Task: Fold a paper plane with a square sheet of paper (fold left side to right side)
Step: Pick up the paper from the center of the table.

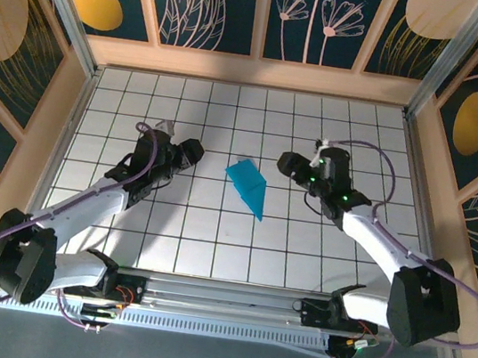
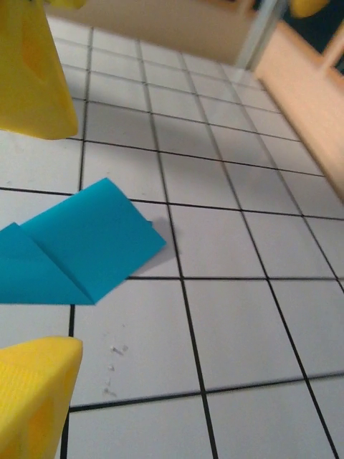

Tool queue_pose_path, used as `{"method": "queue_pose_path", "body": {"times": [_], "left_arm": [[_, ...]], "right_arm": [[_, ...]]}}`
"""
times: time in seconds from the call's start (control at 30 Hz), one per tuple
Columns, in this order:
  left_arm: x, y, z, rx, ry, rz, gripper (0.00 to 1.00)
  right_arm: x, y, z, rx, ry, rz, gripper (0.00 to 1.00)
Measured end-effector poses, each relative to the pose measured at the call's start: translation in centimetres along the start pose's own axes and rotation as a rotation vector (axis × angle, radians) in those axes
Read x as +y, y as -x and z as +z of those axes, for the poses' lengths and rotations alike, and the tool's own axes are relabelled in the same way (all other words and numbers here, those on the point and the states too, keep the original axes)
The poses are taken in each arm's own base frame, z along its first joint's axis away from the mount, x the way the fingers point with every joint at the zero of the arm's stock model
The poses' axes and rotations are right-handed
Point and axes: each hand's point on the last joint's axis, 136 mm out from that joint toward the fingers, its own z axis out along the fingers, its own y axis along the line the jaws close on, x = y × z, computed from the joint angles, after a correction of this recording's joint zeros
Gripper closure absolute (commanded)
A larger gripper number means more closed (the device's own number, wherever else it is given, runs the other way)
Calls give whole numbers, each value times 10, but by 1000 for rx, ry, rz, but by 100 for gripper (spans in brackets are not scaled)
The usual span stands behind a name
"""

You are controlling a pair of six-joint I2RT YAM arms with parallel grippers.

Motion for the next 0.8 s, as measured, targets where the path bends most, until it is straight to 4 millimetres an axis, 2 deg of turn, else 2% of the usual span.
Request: {"method": "queue_pose_path", "body": {"times": [0.17,0.33,0.43,0.57,0.8], "left_arm": [[7,-21,18,84,-11,-63,44],[5,-50,31,172,-32,-101,44],[2,-65,36,216,-49,-122,44],[-2,-83,43,263,-62,-144,45],[6,-119,64,357,-23,-174,50]], "right_arm": [[-37,-2,-6,-45,59,178,13],[-65,-15,-12,-61,119,333,9],[-69,-20,-10,-51,152,386,9],[-64,-20,-9,-41,191,404,8],[-60,-16,-10,-49,220,399,8]]}}
